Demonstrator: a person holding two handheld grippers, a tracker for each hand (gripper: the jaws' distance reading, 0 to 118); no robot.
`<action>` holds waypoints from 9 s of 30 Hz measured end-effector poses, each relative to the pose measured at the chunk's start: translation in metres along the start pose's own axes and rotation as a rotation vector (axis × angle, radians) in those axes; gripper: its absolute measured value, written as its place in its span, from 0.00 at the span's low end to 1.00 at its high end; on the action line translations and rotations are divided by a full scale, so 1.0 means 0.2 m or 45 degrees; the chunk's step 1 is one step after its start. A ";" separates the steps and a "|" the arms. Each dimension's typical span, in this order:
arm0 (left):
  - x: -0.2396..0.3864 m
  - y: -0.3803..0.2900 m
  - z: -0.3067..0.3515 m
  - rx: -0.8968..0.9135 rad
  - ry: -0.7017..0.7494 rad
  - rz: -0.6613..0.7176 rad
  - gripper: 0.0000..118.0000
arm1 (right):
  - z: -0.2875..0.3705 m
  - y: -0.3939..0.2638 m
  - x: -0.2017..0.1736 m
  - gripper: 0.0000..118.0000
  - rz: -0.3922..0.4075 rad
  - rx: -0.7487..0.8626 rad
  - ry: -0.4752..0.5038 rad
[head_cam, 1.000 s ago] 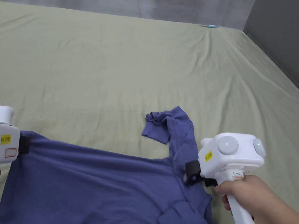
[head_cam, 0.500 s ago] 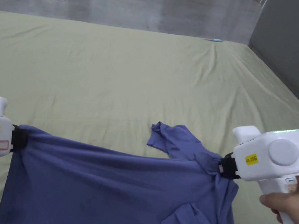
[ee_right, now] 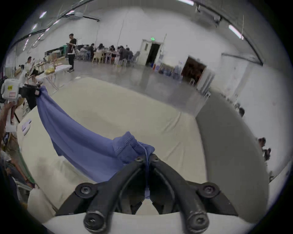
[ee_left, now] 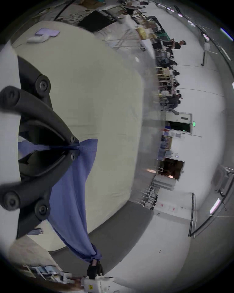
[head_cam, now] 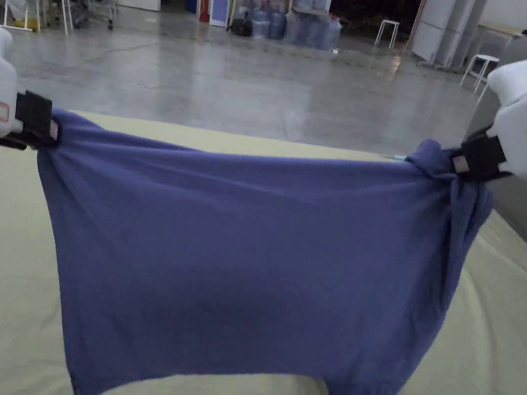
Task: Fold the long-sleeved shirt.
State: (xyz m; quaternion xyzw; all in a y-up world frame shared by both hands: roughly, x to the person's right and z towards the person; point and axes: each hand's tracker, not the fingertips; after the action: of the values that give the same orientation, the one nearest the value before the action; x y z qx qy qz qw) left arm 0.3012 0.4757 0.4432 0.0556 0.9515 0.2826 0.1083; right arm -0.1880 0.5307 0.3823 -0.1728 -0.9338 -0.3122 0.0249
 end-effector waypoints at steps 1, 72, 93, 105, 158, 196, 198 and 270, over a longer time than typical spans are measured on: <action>0.01 0.11 0.01 0.041 0.001 0.002 0.00 | 0.01 0.11 0.02 0.00 0.010 0.025 -0.035; -0.17 -1.88 0.34 -0.588 0.103 0.079 0.00 | -0.11 -1.97 -0.81 0.00 -0.085 -0.556 0.379; -0.24 -2.12 0.26 -0.785 0.139 0.068 0.62 | -0.24 -2.13 -0.82 0.42 -0.296 -0.795 0.369; 0.10 -1.85 0.54 -0.484 0.096 0.021 0.33 | 0.19 -1.85 -0.72 0.65 -0.593 -0.379 0.395; 0.22 -1.69 0.14 -0.500 -0.039 0.008 0.00 | -1.28 -0.55 -0.31 0.00 -0.302 -0.420 0.291; 0.24 -1.82 0.61 -0.490 -0.040 0.088 0.00 | 0.07 -1.63 -0.87 0.00 -0.559 -0.362 0.233; 0.24 -1.81 0.60 -0.493 -0.040 0.087 0.00 | 0.06 -1.66 -0.86 0.00 -0.588 -0.373 0.303; -0.17 -1.49 0.01 -0.553 -0.025 -0.149 0.00 | -0.30 -1.58 -0.47 0.01 -0.447 -0.599 0.443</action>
State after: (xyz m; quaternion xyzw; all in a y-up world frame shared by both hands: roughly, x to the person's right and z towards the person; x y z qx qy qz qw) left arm 0.3211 0.2220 0.2831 -0.0216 0.8689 0.4734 0.1432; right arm -0.2106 0.2313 0.2338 0.0452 -0.8335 -0.5435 0.0891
